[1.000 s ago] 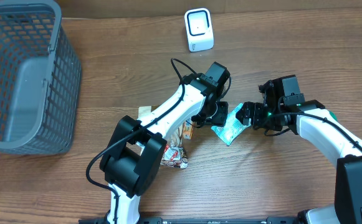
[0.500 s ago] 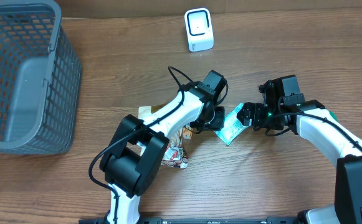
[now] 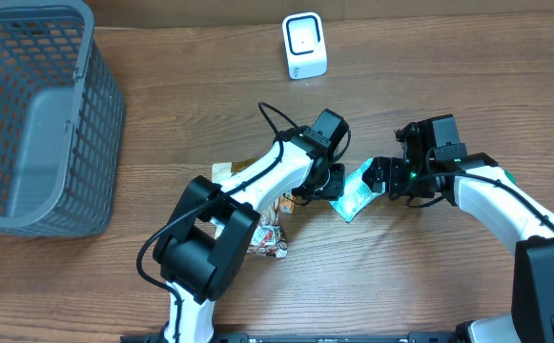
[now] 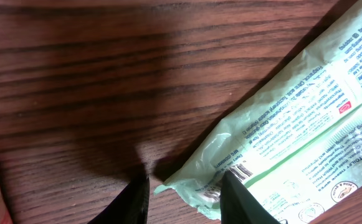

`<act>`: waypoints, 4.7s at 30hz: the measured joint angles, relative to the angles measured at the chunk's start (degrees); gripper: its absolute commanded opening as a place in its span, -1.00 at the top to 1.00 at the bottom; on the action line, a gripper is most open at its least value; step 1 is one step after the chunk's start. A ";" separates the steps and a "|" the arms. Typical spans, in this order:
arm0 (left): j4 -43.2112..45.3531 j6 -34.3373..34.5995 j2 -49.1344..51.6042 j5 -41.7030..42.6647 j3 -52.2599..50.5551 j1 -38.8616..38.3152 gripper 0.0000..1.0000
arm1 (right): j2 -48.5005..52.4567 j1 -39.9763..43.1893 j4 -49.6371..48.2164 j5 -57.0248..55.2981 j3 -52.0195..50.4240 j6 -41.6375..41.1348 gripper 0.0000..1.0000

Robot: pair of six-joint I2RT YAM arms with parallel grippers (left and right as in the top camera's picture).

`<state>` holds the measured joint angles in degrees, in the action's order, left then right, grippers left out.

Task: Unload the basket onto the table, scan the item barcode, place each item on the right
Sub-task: 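Open the left gripper and withdraw it left toward the basket, then carry the wipes pack up to the white scanner with the right gripper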

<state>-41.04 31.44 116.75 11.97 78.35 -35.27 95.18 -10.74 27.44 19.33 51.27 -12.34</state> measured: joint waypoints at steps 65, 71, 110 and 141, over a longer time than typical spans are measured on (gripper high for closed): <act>-19.19 -7.30 -15.58 -11.87 17.29 30.01 -0.22 | -2.49 1.95 5.42 14.73 6.43 13.97 0.93; -20.90 -9.22 -15.58 -12.22 17.29 34.71 -1.00 | -5.88 1.70 5.33 10.78 6.91 15.50 0.92; -21.20 -9.42 -15.58 -12.26 17.29 35.78 -1.00 | 2.12 -15.47 -32.98 -26.27 32.11 60.54 0.79; -21.18 -9.42 -15.58 -12.24 17.29 35.78 -0.99 | 32.09 -15.17 -68.41 -27.89 33.03 75.43 0.93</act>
<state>-62.22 22.02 101.16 -0.27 95.64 0.51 127.26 -25.91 -40.97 -8.56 84.29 63.09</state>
